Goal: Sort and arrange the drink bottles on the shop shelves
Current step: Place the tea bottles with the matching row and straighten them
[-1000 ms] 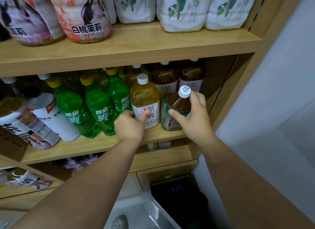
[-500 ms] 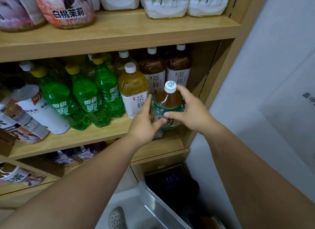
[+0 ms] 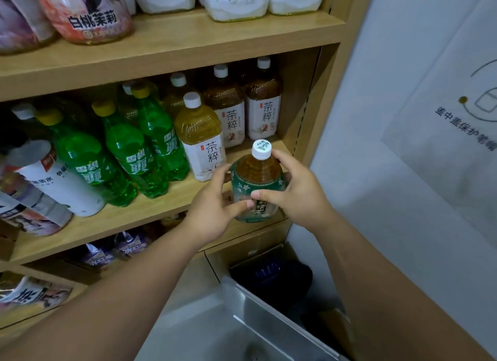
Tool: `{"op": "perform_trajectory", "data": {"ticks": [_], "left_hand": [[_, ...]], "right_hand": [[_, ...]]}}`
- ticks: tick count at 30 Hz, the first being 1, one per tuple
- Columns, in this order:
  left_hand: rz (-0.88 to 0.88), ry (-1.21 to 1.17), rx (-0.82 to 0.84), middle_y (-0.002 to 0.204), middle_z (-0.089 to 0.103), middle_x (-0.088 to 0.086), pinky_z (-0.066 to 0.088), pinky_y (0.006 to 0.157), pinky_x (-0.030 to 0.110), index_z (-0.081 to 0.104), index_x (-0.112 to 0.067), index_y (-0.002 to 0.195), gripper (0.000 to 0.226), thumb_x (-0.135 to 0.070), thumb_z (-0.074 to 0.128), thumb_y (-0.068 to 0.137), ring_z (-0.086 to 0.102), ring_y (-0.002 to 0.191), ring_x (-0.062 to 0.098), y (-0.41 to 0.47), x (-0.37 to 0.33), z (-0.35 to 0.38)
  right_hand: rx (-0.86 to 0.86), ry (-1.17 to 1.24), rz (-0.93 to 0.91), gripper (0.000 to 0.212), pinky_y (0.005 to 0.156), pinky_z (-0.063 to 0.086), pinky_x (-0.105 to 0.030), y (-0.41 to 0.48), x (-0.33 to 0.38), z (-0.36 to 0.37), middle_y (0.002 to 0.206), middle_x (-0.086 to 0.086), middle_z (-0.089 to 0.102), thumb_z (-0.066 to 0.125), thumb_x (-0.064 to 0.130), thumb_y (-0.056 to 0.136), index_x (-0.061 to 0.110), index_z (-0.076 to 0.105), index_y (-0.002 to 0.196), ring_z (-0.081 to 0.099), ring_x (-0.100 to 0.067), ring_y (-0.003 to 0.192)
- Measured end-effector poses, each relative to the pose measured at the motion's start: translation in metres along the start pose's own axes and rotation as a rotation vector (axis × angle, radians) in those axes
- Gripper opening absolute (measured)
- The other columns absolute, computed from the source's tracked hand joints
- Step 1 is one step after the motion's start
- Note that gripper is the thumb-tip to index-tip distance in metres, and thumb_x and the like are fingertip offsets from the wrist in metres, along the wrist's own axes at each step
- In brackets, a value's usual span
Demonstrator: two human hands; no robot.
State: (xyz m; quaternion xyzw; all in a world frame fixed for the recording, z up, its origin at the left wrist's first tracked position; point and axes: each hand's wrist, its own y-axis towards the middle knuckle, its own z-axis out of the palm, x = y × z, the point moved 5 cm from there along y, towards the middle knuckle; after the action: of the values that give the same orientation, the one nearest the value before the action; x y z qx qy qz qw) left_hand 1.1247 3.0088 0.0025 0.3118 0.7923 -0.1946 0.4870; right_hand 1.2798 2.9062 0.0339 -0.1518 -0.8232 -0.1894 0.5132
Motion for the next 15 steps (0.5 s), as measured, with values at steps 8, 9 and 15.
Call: {"op": "perform_trajectory", "data": {"ticks": [8,9,15], "left_hand": [[-0.090,0.097,0.201,0.134,0.057,-0.020,0.054,0.098,0.040,0.034,-0.040,0.148,0.085,-0.036,0.085,0.080,0.060,0.120,0.011,-0.036,0.060,0.005],[-0.104,0.098,0.228,0.131,0.056,-0.020,0.052,0.098,0.036,0.035,-0.039,0.147,0.084,-0.036,0.085,0.080,0.057,0.121,0.010,-0.040,0.070,0.008],[-0.176,0.035,0.231,0.134,0.059,-0.016,0.052,0.101,0.040,0.042,-0.040,0.142,0.076,-0.031,0.084,0.081,0.053,0.125,0.009,-0.041,0.131,0.040]], "right_hand": [[-0.205,0.065,0.347,0.070,0.089,0.058,-0.025,-0.069,-0.052,0.051,0.108,0.022,0.074,0.100,0.025,0.053,0.033,0.067,0.114,0.068,0.003,0.103],[-0.213,0.069,0.373,0.063,0.086,0.058,-0.022,-0.075,-0.063,0.058,0.101,0.025,0.074,0.100,0.019,0.053,0.035,0.068,0.105,0.069,0.005,0.099],[-0.206,0.119,0.448,0.095,0.101,0.056,-0.042,-0.083,-0.126,0.093,0.124,0.007,0.071,0.099,0.033,0.049,0.015,0.062,0.135,0.067,-0.009,0.115]]}}
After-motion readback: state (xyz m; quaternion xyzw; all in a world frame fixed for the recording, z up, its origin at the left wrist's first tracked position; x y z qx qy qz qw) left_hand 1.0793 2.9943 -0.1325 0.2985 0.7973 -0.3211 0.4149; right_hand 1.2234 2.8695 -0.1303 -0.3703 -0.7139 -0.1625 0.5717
